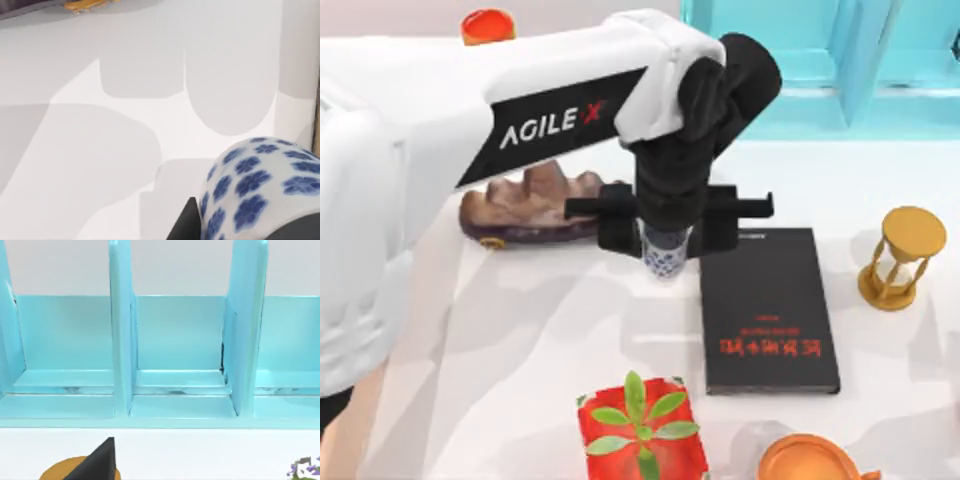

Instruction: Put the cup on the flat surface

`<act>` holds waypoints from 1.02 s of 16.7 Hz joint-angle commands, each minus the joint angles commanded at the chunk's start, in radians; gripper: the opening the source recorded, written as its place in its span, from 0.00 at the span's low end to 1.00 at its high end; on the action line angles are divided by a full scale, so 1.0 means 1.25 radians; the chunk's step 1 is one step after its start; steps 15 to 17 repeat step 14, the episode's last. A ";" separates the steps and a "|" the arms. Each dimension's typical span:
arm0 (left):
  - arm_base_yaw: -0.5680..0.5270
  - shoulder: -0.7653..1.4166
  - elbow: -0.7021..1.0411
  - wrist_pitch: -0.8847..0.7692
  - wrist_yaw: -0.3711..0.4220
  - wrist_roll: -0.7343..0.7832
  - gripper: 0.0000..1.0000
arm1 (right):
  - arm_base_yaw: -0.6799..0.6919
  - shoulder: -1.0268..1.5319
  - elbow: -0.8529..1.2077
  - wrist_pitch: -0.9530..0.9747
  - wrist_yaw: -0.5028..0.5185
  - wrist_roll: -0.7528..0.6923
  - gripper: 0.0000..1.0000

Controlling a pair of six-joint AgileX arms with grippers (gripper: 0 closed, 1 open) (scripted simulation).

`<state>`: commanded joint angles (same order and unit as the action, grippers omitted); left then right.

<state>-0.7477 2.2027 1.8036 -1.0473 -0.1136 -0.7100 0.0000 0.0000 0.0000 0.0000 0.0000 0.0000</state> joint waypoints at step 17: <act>0.000 0.000 0.000 0.000 0.000 0.000 1.00 | 0.000 0.000 0.000 0.000 0.000 0.000 1.00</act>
